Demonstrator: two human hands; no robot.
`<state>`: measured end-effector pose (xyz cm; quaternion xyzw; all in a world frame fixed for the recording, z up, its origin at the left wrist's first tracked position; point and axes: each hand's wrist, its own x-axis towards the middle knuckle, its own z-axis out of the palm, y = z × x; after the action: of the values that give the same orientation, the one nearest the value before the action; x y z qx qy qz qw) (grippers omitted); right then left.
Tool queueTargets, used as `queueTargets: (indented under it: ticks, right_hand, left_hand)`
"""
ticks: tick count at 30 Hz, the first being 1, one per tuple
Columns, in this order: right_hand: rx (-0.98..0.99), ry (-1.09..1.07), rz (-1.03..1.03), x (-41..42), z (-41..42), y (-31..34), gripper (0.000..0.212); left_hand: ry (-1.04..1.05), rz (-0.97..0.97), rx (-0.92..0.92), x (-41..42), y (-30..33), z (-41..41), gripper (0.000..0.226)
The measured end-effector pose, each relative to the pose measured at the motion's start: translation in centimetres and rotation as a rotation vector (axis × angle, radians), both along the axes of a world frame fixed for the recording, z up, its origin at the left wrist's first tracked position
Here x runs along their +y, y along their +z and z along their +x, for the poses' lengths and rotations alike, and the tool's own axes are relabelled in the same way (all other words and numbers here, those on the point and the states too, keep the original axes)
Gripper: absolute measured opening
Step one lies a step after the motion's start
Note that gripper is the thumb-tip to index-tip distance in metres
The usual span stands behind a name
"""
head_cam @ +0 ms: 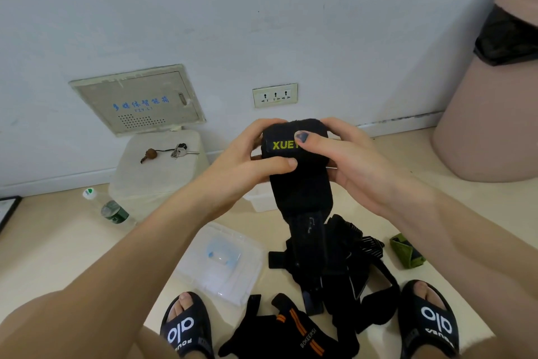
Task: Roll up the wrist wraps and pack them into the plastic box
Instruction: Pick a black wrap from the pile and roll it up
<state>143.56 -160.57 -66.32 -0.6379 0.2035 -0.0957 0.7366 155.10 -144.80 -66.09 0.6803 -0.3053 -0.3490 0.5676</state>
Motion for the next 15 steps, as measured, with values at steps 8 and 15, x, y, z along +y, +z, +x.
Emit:
queueTargets:
  ticks: [8, 15]
  right_hand:
    - [-0.051, 0.010, -0.006, -0.08, -0.11, -0.10, 0.035]
    - [0.081, 0.072, 0.067, 0.29, -0.19, -0.29, 0.044]
  left_hand:
    - [-0.010, -0.048, 0.128, 0.02, 0.36, -0.10, 0.033]
    - [0.011, -0.119, 0.055, 0.24, 0.16, 0.45, 0.052]
